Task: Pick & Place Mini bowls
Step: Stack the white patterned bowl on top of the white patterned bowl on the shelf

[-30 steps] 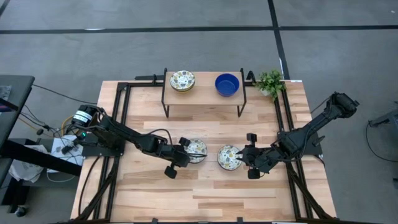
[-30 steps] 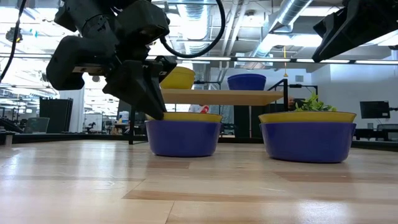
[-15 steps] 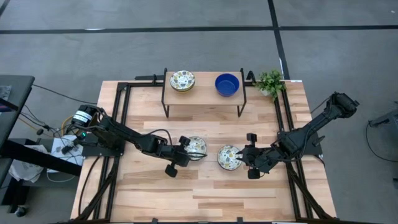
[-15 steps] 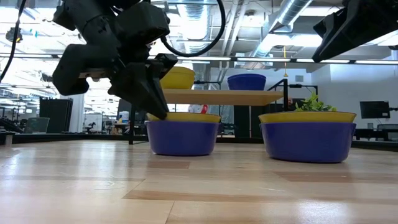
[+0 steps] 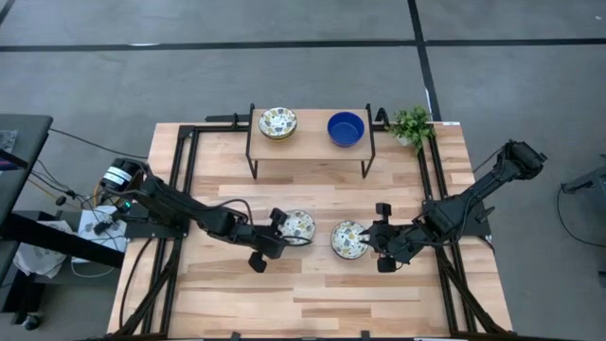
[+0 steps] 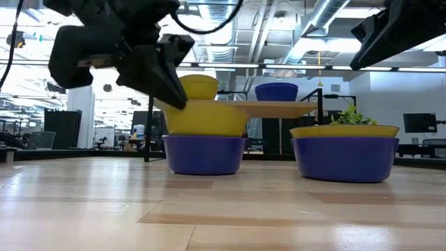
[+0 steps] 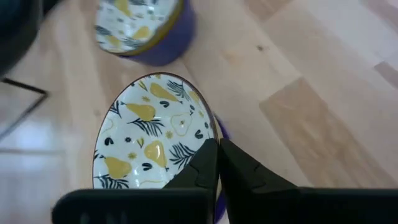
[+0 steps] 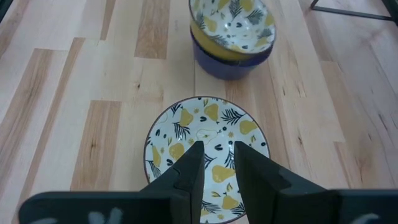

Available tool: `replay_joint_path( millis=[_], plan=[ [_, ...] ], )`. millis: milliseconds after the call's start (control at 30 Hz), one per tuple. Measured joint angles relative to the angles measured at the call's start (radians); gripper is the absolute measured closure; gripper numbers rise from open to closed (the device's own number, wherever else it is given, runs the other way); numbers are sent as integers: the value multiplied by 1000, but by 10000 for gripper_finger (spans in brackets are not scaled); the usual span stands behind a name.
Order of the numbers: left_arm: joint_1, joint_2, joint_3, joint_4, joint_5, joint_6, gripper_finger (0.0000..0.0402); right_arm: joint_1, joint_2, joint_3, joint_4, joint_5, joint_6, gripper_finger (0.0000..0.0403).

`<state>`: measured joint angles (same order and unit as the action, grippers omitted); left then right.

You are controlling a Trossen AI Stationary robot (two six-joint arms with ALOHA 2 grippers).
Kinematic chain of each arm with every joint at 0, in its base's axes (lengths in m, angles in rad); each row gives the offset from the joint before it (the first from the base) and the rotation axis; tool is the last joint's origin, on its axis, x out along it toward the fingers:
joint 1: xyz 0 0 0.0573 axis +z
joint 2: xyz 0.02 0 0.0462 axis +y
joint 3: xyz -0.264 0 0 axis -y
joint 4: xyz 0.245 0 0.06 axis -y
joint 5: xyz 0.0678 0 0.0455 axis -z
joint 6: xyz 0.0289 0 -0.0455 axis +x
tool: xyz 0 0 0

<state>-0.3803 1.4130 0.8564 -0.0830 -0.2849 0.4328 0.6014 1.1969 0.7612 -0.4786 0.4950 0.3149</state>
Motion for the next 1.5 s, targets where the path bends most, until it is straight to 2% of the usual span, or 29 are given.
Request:
replay_joint_path(
  millis=[200, 800, 1067, 1300, 1500],
  plan=[
    [-20, -41, 0, 1, -79, 34, 395, 0, 0, 0, 0, 0, 0, 323],
    [-22, -59, 4, -5, -154, 59, 395, 0, 0, 0, 0, 0, 0, 323],
    [-41, -59, 126, -156, -206, 57, 394, 0, 0, 0, 0, 0, 0, 323],
    [-12, -68, 243, -286, -270, 86, 394, 0, 0, 0, -1, 0, 0, 323],
    [47, -172, 271, -312, -277, 140, 394, 0, 0, 0, -7, 0, 0, 323]
  ],
)
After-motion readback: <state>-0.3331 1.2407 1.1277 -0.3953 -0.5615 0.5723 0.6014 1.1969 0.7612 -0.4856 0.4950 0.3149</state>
